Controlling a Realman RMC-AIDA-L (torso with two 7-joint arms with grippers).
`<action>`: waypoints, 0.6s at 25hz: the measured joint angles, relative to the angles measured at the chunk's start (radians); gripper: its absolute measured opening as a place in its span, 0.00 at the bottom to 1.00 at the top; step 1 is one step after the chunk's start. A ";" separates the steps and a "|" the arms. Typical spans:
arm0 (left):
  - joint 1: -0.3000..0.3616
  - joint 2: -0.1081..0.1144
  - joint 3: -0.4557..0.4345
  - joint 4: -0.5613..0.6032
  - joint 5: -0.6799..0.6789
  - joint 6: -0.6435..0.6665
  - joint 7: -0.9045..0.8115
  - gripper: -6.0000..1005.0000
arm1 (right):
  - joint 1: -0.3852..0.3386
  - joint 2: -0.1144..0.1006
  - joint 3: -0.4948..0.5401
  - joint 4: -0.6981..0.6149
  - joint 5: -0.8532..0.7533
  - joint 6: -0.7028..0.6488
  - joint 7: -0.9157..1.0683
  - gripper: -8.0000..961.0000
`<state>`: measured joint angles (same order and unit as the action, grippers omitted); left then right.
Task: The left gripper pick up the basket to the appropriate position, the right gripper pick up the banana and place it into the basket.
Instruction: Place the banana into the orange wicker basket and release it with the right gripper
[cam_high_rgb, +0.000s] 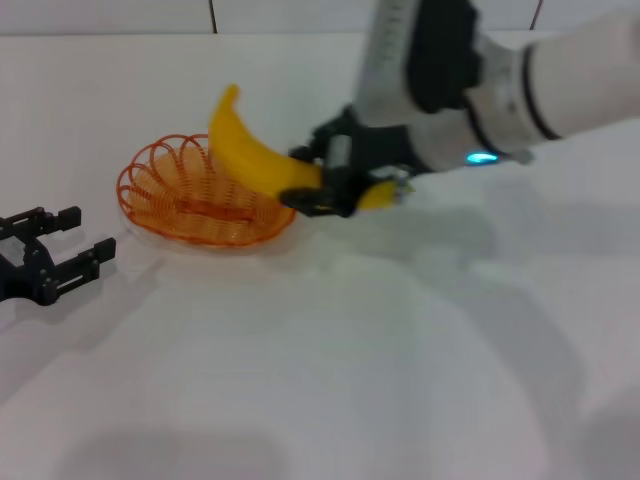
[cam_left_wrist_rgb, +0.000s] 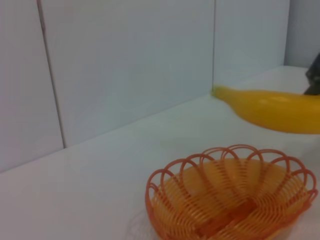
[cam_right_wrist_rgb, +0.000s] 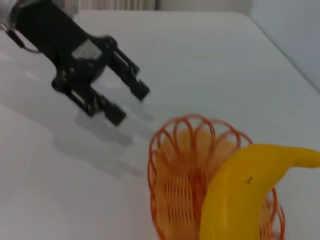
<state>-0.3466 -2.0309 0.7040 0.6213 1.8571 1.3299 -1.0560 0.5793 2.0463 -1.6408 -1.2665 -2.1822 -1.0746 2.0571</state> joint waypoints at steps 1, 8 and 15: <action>0.000 0.000 0.000 0.000 0.000 0.000 0.000 0.62 | 0.021 0.000 -0.027 0.011 0.001 0.033 0.012 0.49; -0.003 0.000 0.000 0.000 -0.001 -0.002 -0.001 0.62 | 0.167 0.004 -0.185 0.151 0.001 0.231 0.080 0.49; -0.008 0.000 0.001 0.000 -0.002 -0.002 0.000 0.62 | 0.274 0.012 -0.326 0.285 0.001 0.342 0.155 0.49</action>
<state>-0.3542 -2.0309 0.7052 0.6213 1.8554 1.3284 -1.0564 0.8531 2.0578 -1.9663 -0.9820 -2.1811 -0.7321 2.2119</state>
